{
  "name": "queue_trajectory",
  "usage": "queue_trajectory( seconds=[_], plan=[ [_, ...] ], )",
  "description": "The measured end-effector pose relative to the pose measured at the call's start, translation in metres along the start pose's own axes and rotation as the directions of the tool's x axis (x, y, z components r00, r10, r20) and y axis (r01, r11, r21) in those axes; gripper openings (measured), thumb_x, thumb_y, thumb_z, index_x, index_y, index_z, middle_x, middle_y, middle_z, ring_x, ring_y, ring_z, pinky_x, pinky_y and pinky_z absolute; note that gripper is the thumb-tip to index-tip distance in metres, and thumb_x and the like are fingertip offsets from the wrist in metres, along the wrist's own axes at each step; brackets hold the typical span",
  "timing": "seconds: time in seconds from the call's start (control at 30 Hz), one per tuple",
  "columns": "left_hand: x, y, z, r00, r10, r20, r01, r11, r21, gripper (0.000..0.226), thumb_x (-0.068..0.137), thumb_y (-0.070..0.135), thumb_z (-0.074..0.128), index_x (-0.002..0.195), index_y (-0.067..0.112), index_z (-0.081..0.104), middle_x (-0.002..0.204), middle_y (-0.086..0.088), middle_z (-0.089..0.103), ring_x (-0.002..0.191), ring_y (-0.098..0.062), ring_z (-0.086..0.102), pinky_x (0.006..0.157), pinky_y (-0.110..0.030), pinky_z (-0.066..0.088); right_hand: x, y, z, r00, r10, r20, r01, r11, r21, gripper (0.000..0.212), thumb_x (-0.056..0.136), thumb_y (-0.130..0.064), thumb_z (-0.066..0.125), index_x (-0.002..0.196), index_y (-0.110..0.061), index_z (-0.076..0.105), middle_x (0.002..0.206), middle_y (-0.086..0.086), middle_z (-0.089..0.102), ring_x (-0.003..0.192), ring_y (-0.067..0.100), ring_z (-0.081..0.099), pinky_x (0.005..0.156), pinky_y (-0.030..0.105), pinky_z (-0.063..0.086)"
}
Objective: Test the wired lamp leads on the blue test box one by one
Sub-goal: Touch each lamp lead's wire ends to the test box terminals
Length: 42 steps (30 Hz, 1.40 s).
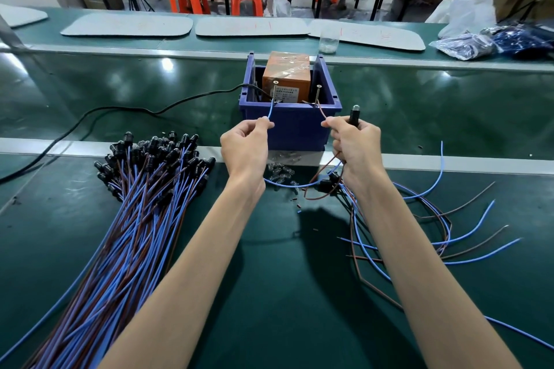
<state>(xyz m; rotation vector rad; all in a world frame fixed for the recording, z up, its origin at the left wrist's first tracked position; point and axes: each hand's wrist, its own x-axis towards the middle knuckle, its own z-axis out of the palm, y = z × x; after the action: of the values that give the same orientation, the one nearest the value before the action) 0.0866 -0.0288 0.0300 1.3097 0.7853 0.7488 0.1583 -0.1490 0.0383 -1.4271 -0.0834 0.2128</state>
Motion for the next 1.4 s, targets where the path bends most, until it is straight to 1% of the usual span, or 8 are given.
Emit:
queue_trajectory(
  seconds=[0.73, 0.83, 1.0, 1.1, 1.17, 1.27, 1.33, 1.4],
  plan=[
    [-0.009, 0.005, 0.0, 1.0, -0.018, 0.01, 0.018, 1.0, -0.025, 0.023, 0.089, 0.021, 0.065, 0.067, 0.022, 0.071, 0.055, 0.022, 0.061, 0.053, 0.022, 0.048, 0.05, 0.007, 0.03, -0.006, 0.0, -0.002, 1.0, -0.01, 0.016, 0.01, 1.0, -0.019, 0.013, 0.086, -0.007, 0.063, 0.074, -0.009, 0.067, 0.045, -0.015, 0.042, 0.04, 0.002, 0.031, 0.04, 0.013, 0.028],
    [-0.014, 0.007, 0.0, 1.0, -0.006, 0.022, 0.006, 1.0, -0.004, 0.023, 0.089, 0.021, 0.064, 0.068, 0.02, 0.07, 0.063, 0.013, 0.059, 0.048, 0.018, 0.047, 0.047, 0.005, 0.031, -0.009, 0.0, -0.001, 0.999, -0.007, 0.046, 0.007, 1.0, -0.003, 0.014, 0.086, -0.005, 0.062, 0.073, -0.008, 0.067, 0.043, -0.016, 0.04, 0.038, 0.001, 0.029, 0.039, 0.013, 0.025],
    [-0.033, 0.007, -0.001, 0.998, -0.049, 0.04, 0.05, 0.999, -0.02, 0.025, 0.096, 0.024, 0.054, 0.073, 0.021, 0.062, 0.038, 0.017, 0.035, 0.039, -0.004, 0.03, 0.041, -0.014, 0.026, -0.02, -0.007, -0.003, 0.998, 0.004, 0.068, -0.006, 1.0, 0.02, 0.022, 0.091, -0.007, 0.055, 0.073, -0.008, 0.068, 0.046, -0.01, 0.045, 0.038, 0.002, 0.032, 0.036, 0.012, 0.022],
    [-0.052, 0.001, 0.0, 0.985, -0.167, 0.038, 0.171, 0.966, -0.193, 0.026, 0.102, 0.019, 0.039, 0.078, 0.016, 0.047, 0.048, 0.013, 0.033, 0.041, -0.005, 0.026, 0.041, -0.016, 0.024, -0.026, -0.029, -0.012, 0.998, -0.029, 0.052, 0.035, 0.993, -0.115, 0.024, 0.096, -0.014, 0.052, 0.077, -0.012, 0.066, 0.057, -0.006, 0.063, 0.043, 0.002, 0.049, 0.039, 0.011, 0.028],
    [-0.071, -0.005, 0.005, 0.955, -0.279, 0.099, 0.295, 0.919, -0.262, 0.027, 0.103, 0.016, 0.034, 0.077, 0.015, 0.041, 0.055, 0.005, 0.037, 0.038, -0.006, 0.035, 0.04, -0.017, 0.031, -0.033, -0.051, -0.022, 0.992, -0.121, 0.034, 0.125, 0.92, -0.372, 0.025, 0.098, -0.024, 0.052, 0.079, -0.015, 0.065, 0.078, 0.003, 0.071, 0.064, 0.011, 0.063, 0.054, 0.016, 0.039],
    [-0.119, -0.02, 0.018, 0.784, -0.504, 0.362, 0.606, 0.75, -0.266, 0.032, 0.101, 0.005, 0.035, 0.072, 0.007, 0.047, 0.053, -0.005, 0.052, 0.038, -0.009, 0.055, 0.043, -0.016, 0.048, -0.05, -0.079, -0.041, 0.914, -0.407, 0.002, 0.184, 0.41, -0.893, 0.03, 0.098, -0.036, 0.049, 0.107, -0.011, 0.063, 0.108, 0.017, 0.064, 0.097, 0.036, 0.058, 0.071, 0.034, 0.036],
    [-0.156, -0.036, 0.029, 0.523, -0.568, 0.636, 0.768, 0.638, -0.061, 0.033, 0.096, 0.001, 0.038, 0.069, 0.008, 0.054, 0.061, -0.006, 0.06, 0.051, -0.01, 0.06, 0.055, -0.017, 0.051, -0.064, -0.099, -0.047, 0.836, -0.548, 0.005, 0.139, 0.203, -0.969, 0.035, 0.097, -0.039, 0.049, 0.121, -0.015, 0.057, 0.114, 0.025, 0.06, 0.102, 0.045, 0.056, 0.071, 0.039, 0.03],
    [-0.182, -0.053, 0.033, 0.207, -0.557, 0.804, 0.667, 0.682, 0.301, 0.031, 0.096, 0.006, 0.037, 0.073, 0.015, 0.054, 0.07, -0.002, 0.056, 0.06, -0.007, 0.054, 0.064, -0.019, 0.046, -0.069, -0.109, -0.045, 0.86, -0.505, 0.073, 0.137, 0.09, -0.987, 0.037, 0.095, -0.045, 0.051, 0.125, -0.022, 0.054, 0.112, 0.026, 0.061, 0.101, 0.045, 0.058, 0.07, 0.04, 0.03]
  ],
)
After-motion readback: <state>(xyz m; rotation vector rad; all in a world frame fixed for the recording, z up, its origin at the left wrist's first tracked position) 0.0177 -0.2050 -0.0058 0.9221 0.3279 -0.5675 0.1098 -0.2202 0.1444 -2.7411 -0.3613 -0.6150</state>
